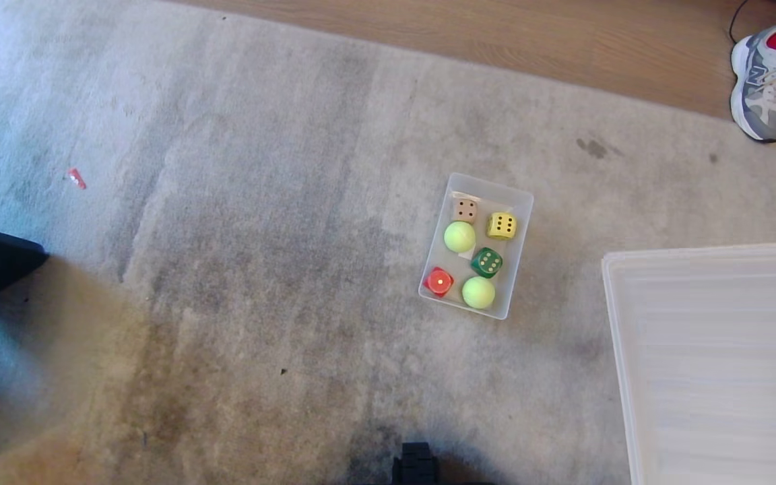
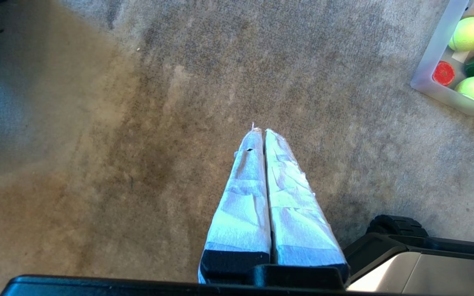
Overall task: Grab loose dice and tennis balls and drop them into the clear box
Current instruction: Close the lid
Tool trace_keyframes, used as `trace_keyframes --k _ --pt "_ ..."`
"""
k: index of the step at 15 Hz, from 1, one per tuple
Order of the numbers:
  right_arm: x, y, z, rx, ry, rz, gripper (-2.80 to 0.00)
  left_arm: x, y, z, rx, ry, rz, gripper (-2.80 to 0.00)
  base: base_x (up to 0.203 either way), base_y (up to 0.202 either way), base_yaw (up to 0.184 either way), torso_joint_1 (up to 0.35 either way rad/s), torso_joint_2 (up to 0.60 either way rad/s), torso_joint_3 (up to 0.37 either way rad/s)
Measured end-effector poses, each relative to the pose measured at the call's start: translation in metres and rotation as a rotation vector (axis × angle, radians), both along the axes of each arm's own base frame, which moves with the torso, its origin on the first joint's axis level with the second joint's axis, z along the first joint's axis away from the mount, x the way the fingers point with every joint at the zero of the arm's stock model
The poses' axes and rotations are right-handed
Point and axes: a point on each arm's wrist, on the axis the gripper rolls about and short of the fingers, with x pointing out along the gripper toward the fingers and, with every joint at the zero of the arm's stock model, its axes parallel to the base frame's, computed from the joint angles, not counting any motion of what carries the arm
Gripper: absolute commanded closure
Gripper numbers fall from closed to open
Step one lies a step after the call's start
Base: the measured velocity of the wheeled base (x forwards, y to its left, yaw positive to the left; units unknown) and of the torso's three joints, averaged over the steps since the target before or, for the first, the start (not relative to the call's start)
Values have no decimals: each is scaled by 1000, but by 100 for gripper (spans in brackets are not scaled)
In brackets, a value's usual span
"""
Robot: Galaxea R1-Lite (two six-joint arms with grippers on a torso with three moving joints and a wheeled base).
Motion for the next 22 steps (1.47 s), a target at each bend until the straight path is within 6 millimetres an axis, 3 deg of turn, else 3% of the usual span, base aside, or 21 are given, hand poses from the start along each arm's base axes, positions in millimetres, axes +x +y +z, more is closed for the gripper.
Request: trace_keyframes --k 5,9,17,22 --pt "79 5 36 96 -5 49 0 0 0 0 0 0 -1 0 0 0 0 0 0 0" --pt "137 32 42 202 -12 202 0 0 0 0 0 0 -1 0 0 0 0 0 0 0" --pt "254 62 4 246 -3 218 0 0 0 0 0 0 -1 0 0 0 0 0 0 0" --pt "311 74 -20 253 -81 218 0 0 0 0 0 0 -1 0 0 0 0 0 0 0"
